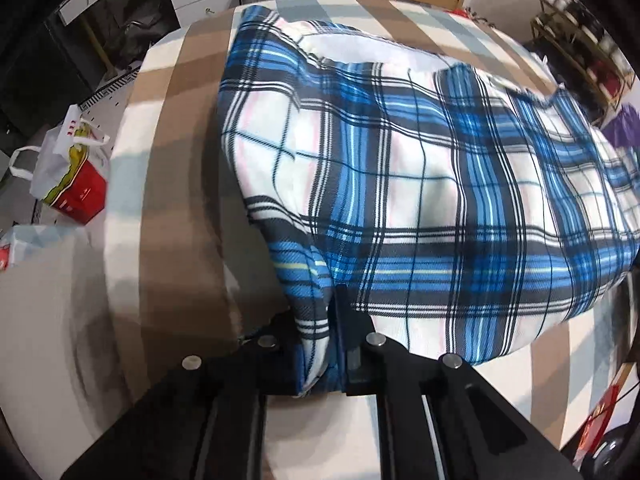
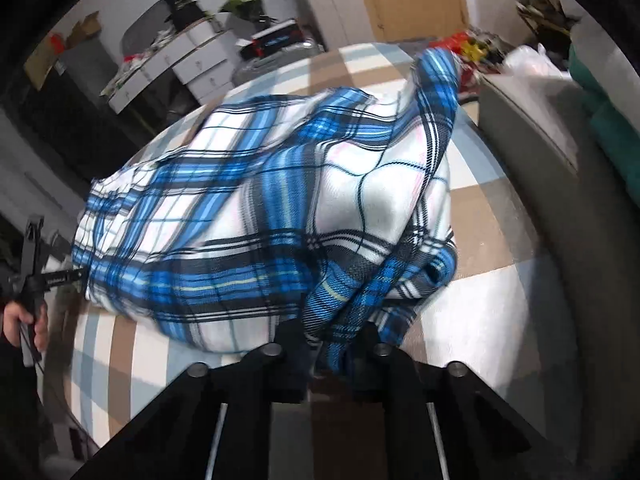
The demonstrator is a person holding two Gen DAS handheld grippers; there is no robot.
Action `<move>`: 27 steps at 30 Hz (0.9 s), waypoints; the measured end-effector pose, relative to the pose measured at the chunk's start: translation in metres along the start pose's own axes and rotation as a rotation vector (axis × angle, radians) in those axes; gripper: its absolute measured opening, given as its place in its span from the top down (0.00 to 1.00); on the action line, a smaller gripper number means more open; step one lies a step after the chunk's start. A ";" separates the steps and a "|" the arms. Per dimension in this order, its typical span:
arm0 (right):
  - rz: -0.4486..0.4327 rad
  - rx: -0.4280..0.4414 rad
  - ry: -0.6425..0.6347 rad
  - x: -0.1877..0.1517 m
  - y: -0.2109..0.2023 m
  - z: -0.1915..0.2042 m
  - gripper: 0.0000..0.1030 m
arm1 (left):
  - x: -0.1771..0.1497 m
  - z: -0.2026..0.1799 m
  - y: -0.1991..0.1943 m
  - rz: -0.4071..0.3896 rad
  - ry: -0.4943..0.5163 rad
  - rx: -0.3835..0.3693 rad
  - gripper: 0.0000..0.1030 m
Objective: Fold large clothes
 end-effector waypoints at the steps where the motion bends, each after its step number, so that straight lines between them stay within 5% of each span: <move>1: -0.003 0.005 -0.013 -0.006 -0.005 0.002 0.92 | -0.012 0.000 -0.001 0.014 0.003 0.002 0.94; 8: 0.052 -0.006 -0.133 -0.077 -0.032 0.009 0.92 | -0.097 -0.003 -0.006 0.047 0.001 -0.039 0.94; 11: 0.075 -0.112 -0.161 -0.096 -0.033 -0.007 0.88 | -0.117 0.001 -0.009 0.024 -0.030 -0.064 0.94; 16: -0.005 -0.277 -0.169 -0.101 -0.064 -0.017 0.76 | -0.131 0.003 -0.064 -0.168 -0.070 0.038 0.94; 18: -0.109 -0.276 -0.159 -0.106 -0.097 -0.006 0.72 | -0.134 -0.015 -0.098 -0.290 -0.056 -0.015 0.92; 19: -0.168 -0.236 -0.164 -0.106 -0.115 0.007 0.70 | -0.136 -0.029 -0.110 -0.334 -0.033 -0.046 0.81; 20: -0.207 -0.195 -0.172 -0.103 -0.124 0.019 0.58 | -0.136 -0.037 -0.120 -0.369 -0.017 -0.066 0.48; 21: -0.240 -0.142 -0.183 -0.099 -0.130 0.036 0.34 | -0.135 -0.051 -0.125 -0.398 -0.011 -0.074 0.28; 22: -0.254 -0.094 -0.198 -0.095 -0.130 0.055 0.25 | -0.129 -0.062 -0.130 -0.439 -0.003 -0.080 0.09; 24: -0.259 -0.036 -0.234 -0.086 -0.119 0.089 0.21 | -0.110 -0.090 -0.120 -0.469 0.040 -0.103 0.09; 27: -0.208 -0.017 -0.277 -0.072 -0.074 0.135 0.23 | -0.108 -0.108 -0.077 -0.392 0.086 -0.058 0.09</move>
Point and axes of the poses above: each gripper's, at about its wrist camera, not at the fingertips, and y roughly the way its jaws point, z to its left, x to its top, the point moved 9 cm from there along y, roughly the way its jaws point, and after that the axes turned 15 degrees about z, right-handed, at the moved point
